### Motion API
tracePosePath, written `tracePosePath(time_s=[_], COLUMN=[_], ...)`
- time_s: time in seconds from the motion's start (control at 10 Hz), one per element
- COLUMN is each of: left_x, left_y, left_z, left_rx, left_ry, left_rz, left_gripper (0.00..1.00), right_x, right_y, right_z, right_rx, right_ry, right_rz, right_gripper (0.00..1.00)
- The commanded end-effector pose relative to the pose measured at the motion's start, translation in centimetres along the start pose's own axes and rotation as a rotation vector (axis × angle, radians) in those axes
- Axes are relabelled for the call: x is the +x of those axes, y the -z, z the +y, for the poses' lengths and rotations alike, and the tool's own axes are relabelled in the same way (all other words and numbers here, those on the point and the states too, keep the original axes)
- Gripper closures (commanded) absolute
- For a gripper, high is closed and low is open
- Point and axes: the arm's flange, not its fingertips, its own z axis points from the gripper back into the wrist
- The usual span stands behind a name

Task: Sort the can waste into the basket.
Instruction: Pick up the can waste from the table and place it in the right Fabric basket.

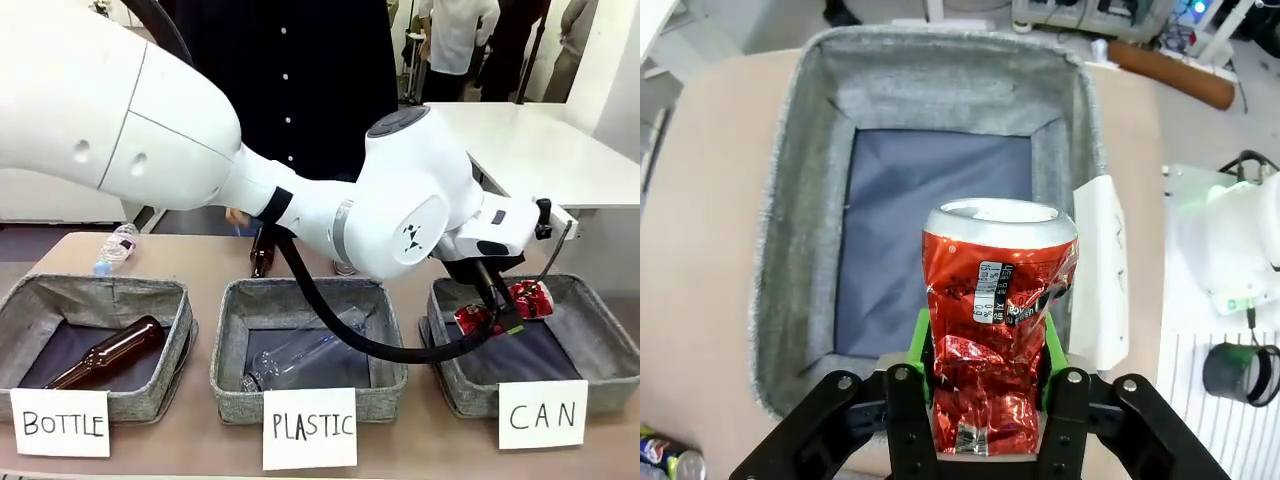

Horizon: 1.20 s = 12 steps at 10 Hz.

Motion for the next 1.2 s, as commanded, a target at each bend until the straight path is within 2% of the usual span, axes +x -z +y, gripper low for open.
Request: tracePosePath(time_s=[0.0,0.1,0.2,0.6,0.8,0.9,1.1], left_x=[0.7,0.8,1.1,1.3,0.1,-1.1,-4.9], left_y=[-1.1,-1.0,-1.0,-1.8,-4.0,-6.7,-14.6], left_z=[0.9,1.4,1.8,2.6,3.5,4.3,5.4], left_rx=[-0.014,-0.025,-0.027,-0.026,0.009,-0.002,-0.060], left_ry=[-0.040,-0.057,-0.059,-0.077,-0.120,-0.179,-0.354], left_rz=[0.007,0.006,0.000,-0.027,0.001,0.082,0.251], left_gripper=[0.55,0.12,0.00,0.00,0.00,0.00,0.00], right_x=[0.2,0.2,0.2,0.2,0.2,0.2,0.0], right_y=[0.2,0.2,0.2,0.2,0.2,0.2,0.0], right_z=[0.1,0.1,0.1,0.1,0.1,0.1,0.0], right_rx=[-0.004,-0.004,-0.004,-0.004,-0.004,-0.004,0.002], right_ry=[0.020,0.020,0.020,0.020,0.020,0.020,0.002], right_rz=[-0.012,-0.012,-0.012,-0.012,-0.012,-0.012,-0.001], right_gripper=[0.00,0.00,0.00,0.00,0.00,0.00,0.00])
